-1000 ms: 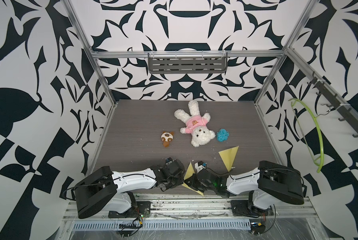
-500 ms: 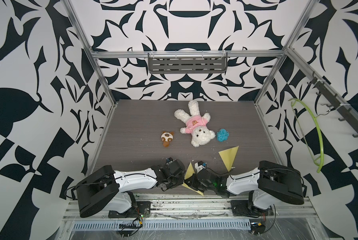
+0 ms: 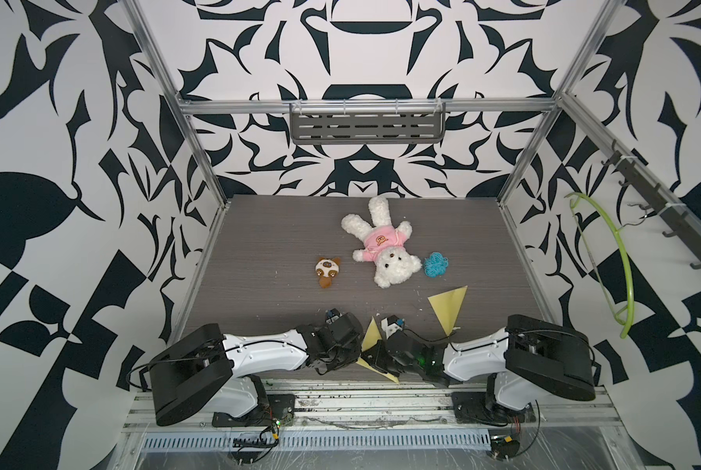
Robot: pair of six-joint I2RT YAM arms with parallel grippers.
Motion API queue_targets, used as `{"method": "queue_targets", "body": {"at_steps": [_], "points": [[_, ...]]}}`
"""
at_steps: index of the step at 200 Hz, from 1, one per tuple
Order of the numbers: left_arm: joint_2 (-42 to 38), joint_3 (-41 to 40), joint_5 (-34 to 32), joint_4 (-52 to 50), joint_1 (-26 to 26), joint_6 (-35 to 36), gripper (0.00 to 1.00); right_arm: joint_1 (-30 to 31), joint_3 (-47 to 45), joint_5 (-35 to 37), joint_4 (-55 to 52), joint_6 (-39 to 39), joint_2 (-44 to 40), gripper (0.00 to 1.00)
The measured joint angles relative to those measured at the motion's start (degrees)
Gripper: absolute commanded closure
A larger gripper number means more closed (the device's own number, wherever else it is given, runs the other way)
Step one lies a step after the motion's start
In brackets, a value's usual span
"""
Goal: Fold the square paper diagonally
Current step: Fold the paper at the center of the board.
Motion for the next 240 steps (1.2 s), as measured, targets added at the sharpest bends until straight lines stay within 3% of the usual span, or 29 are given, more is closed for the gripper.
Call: {"method": "queue_targets", "body": {"at_steps": [68, 203, 240], "points": [[-1.03, 0.0, 0.04, -0.09, -1.22, -0.85, 1.0, 0.07, 0.15, 0.0, -2.78, -1.86, -1.66, 0.89], [3.41, 2.45, -0.17, -0.31, -4.55, -2.78, 1.0, 0.02, -1.14, 1.6, -8.33, -4.46, -7.43, 0.91], [2.25, 2.43, -0.63, -3.06, -4.59, -2.75, 1.0, -1.88, -2.08, 2.05, -13.99, -5.73, -14.51, 0.92]]}}
